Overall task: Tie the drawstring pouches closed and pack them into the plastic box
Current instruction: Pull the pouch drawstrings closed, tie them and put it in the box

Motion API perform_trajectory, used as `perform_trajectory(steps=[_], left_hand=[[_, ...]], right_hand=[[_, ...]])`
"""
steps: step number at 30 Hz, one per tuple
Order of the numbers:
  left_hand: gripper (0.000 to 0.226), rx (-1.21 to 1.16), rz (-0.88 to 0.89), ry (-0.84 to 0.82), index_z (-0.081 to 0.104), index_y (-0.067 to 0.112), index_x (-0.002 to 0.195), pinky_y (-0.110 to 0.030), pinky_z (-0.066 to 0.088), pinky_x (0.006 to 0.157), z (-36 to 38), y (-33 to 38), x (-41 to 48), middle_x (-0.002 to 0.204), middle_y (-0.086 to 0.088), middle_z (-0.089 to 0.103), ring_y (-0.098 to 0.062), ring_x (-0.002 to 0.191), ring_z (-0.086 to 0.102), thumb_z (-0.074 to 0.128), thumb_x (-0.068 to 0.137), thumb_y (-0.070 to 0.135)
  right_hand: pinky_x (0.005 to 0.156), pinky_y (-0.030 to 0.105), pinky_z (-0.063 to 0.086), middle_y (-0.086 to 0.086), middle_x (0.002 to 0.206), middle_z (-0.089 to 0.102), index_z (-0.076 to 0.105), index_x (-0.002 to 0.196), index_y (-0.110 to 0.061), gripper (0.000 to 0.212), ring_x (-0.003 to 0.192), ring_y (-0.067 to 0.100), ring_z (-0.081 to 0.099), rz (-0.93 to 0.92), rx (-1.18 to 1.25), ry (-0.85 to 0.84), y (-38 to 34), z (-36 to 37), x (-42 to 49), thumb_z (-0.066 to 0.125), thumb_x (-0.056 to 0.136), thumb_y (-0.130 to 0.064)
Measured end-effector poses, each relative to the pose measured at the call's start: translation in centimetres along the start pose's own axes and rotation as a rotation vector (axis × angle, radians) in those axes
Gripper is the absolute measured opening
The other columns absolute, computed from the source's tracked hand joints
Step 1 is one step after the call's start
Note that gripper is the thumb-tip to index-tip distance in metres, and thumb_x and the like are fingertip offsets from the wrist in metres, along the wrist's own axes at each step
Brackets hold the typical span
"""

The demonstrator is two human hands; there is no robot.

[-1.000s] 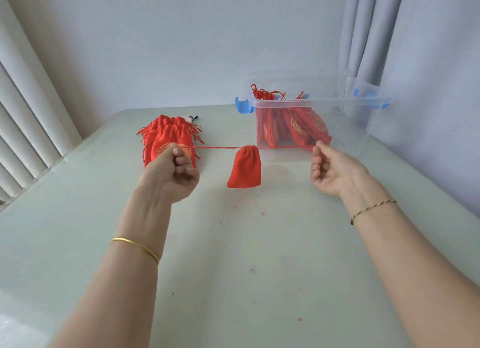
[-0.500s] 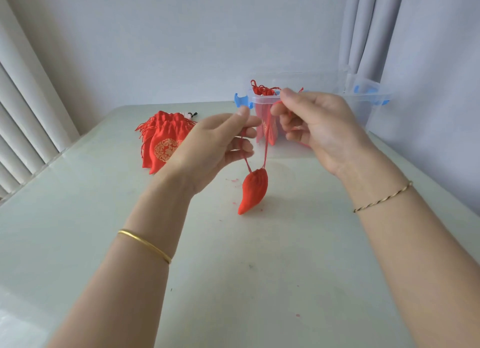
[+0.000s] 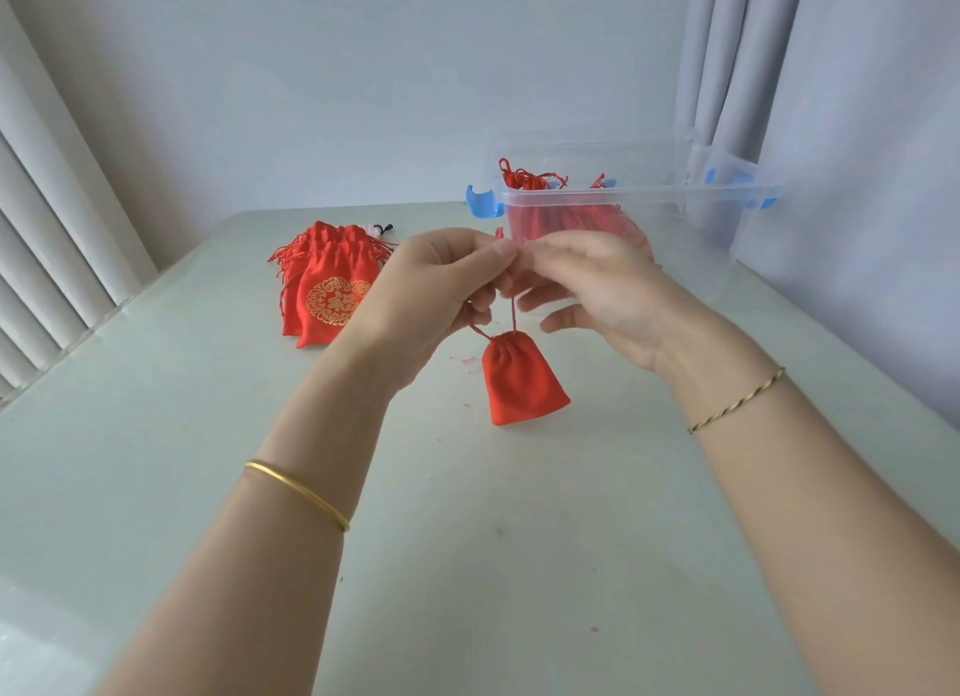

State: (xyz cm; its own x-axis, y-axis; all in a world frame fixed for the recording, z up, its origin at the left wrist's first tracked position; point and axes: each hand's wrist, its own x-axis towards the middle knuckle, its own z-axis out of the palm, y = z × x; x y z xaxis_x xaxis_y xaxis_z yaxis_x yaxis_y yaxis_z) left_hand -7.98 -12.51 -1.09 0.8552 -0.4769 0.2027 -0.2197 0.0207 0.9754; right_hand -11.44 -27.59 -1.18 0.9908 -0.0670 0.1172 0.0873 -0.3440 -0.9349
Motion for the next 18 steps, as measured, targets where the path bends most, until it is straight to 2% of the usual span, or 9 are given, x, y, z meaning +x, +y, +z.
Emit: perform_trajectory(steps=[5, 8, 10, 12, 14, 16, 18], left_hand=[[0.020, -0.047, -0.003, 0.030, 0.066, 0.009, 0.085, -0.017, 0.043, 0.053, -0.1, 0.1, 0.0, 0.065, 0.002, 0.057, -0.008, 0.054, 0.044, 0.049, 0.095, 0.013], [0.016, -0.116, -0.022, 0.106, 0.064, 0.007, 0.088, -0.018, 0.047, 0.053, -0.1, -0.1, 0.1, 0.068, -0.001, 0.063, -0.009, 0.053, 0.051, 0.049, 0.095, 0.011], [0.013, -0.143, -0.027, 0.160, 0.063, 0.005, 0.090, -0.019, 0.050, 0.055, -0.2, -0.5, 0.2, 0.071, -0.004, 0.066, -0.010, 0.054, 0.055, 0.052, 0.094, 0.009], [0.010, -0.132, -0.018, 0.200, 0.063, 0.002, 0.090, -0.020, 0.052, 0.058, -0.5, -0.6, 0.3, 0.076, -0.006, 0.066, -0.010, 0.057, 0.058, 0.054, 0.092, 0.006], [0.006, -0.131, 0.004, 0.203, 0.060, -0.001, 0.087, -0.019, 0.052, 0.060, -0.8, -0.5, 0.3, 0.081, -0.007, 0.066, -0.009, 0.061, 0.060, 0.055, 0.089, 0.001], [0.008, -0.115, 0.013, 0.177, 0.058, 0.001, 0.080, -0.019, 0.051, 0.060, -0.9, -0.2, 0.3, 0.082, -0.005, 0.065, -0.011, 0.065, 0.061, 0.057, 0.086, -0.004], [0.013, -0.061, 0.002, 0.129, 0.060, 0.007, 0.079, -0.019, 0.052, 0.062, -0.9, 0.0, 0.2, 0.077, -0.003, 0.066, -0.012, 0.065, 0.060, 0.059, 0.084, -0.005]], right_hand=[[0.057, 0.020, 0.043, -0.005, 0.068, 0.062, 0.060, 0.074, -0.016, 0.025, 0.064, 0.007, 0.056, -0.105, -0.145, 0.125, -0.2, 0.2, 0.0, 0.049, 0.095, -0.025], [0.060, 0.026, 0.045, -0.002, 0.066, 0.064, 0.063, 0.068, -0.016, 0.030, 0.057, 0.006, 0.054, -0.246, -0.363, 0.257, -0.1, -0.3, 0.2, 0.052, 0.093, -0.027], [0.060, 0.026, 0.044, 0.000, 0.065, 0.065, 0.065, 0.063, -0.018, 0.033, 0.051, 0.003, 0.051, -0.295, -0.416, 0.280, -0.4, -0.6, 0.0, 0.053, 0.092, -0.029], [0.055, 0.021, 0.042, 0.002, 0.063, 0.065, 0.067, 0.064, -0.015, 0.033, 0.050, 0.003, 0.050, -0.271, -0.345, 0.180, -0.9, -0.7, -0.4, 0.055, 0.091, -0.029], [0.051, 0.020, 0.041, 0.002, 0.062, 0.063, 0.069, 0.068, -0.008, 0.032, 0.052, 0.008, 0.051, -0.183, -0.283, -0.013, -1.1, -0.7, -0.7, 0.057, 0.090, -0.027], [0.051, 0.021, 0.041, 0.002, 0.063, 0.064, 0.070, 0.071, -0.005, 0.035, 0.053, 0.010, 0.053, -0.073, -0.329, -0.178, -0.8, -0.8, -0.9, 0.054, 0.092, -0.028], [0.054, 0.023, 0.043, 0.002, 0.069, 0.065, 0.070, 0.076, -0.007, 0.043, 0.058, 0.012, 0.055, 0.009, -0.340, -0.206, -0.3, -0.7, -0.7, 0.044, 0.097, -0.034]])
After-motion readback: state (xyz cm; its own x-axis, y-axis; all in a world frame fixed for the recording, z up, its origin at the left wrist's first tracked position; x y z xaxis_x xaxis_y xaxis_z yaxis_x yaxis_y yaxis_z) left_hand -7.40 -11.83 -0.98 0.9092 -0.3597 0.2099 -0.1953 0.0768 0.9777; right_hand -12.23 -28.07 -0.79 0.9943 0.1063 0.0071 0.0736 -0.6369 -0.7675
